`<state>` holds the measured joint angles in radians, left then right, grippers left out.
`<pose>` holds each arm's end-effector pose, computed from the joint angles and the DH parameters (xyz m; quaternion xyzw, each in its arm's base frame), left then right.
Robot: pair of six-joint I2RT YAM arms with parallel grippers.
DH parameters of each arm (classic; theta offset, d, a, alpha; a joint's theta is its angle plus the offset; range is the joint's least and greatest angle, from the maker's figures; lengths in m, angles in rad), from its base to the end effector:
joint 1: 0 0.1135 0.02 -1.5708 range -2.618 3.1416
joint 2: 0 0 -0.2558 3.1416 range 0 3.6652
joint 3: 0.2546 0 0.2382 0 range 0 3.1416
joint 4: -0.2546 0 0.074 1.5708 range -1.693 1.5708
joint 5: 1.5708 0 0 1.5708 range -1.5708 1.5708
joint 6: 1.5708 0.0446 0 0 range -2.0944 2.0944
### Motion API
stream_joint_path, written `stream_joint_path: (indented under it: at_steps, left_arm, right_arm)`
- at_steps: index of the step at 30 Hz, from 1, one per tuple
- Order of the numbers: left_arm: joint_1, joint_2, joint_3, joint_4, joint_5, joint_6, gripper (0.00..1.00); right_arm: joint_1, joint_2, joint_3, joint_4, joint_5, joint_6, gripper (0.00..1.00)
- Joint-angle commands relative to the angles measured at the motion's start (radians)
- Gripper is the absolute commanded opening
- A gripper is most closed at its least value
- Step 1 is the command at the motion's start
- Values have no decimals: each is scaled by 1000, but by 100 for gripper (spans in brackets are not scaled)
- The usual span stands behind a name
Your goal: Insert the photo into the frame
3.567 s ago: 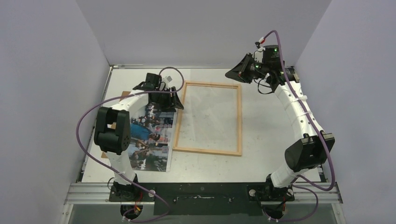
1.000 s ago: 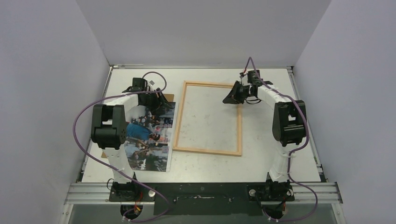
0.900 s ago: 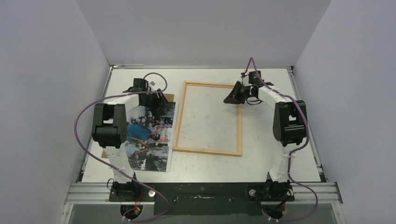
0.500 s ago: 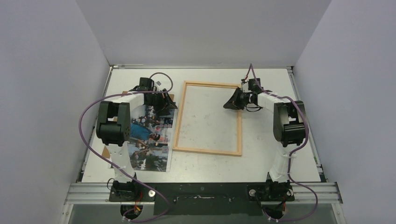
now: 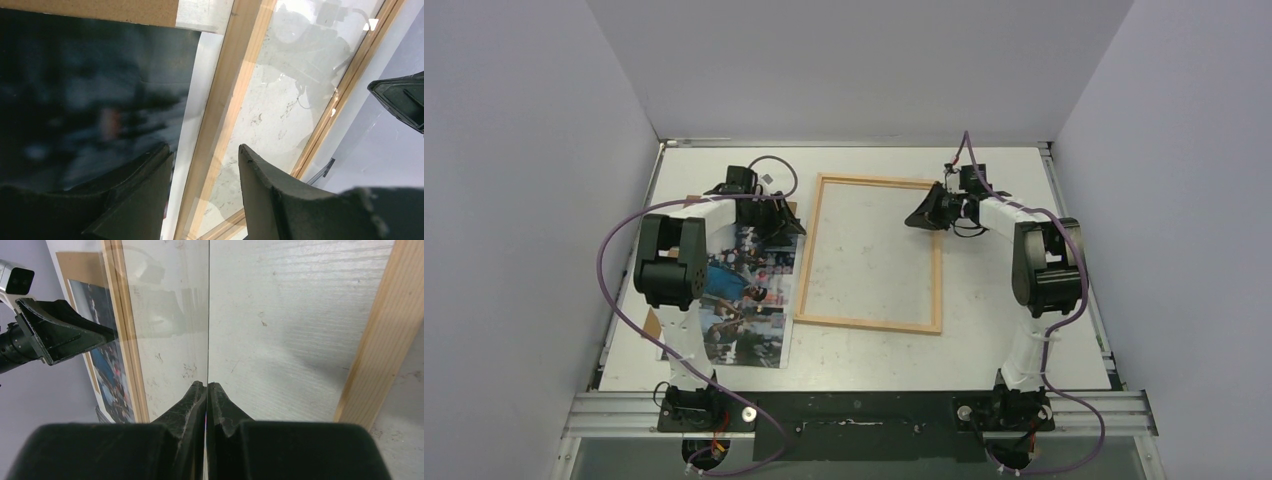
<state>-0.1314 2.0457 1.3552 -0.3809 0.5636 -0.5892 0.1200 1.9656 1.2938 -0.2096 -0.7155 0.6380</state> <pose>0.3998 -0.0769 0.1424 -0.1443 0.9221 -0.3358 0.1271 0.3982 0.0775 0.1700 0.1114 0.8825 0.4233 0.1721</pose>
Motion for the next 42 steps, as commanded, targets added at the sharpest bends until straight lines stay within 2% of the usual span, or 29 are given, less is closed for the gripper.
stream_joint_path:
  at_steps: [1, 10, 21, 42]
  left_arm:
    - [-12, 20, 46, 6, 27, 23, 49]
    - [-27, 42, 69, -19, 27, 35, 48]
    - [-32, 58, 82, -41, 21, 47, 43]
    - [-42, 84, 101, -67, 15, 60, 38]
  right_arm:
    - [-19, -68, 24, 36, 15, -28, 0]
    - [-26, -62, 47, 19, -1, -60, 0]
    - [-26, -19, 135, -86, -20, -119, 0]
    - [-26, 5, 155, -148, 2, -146, 0]
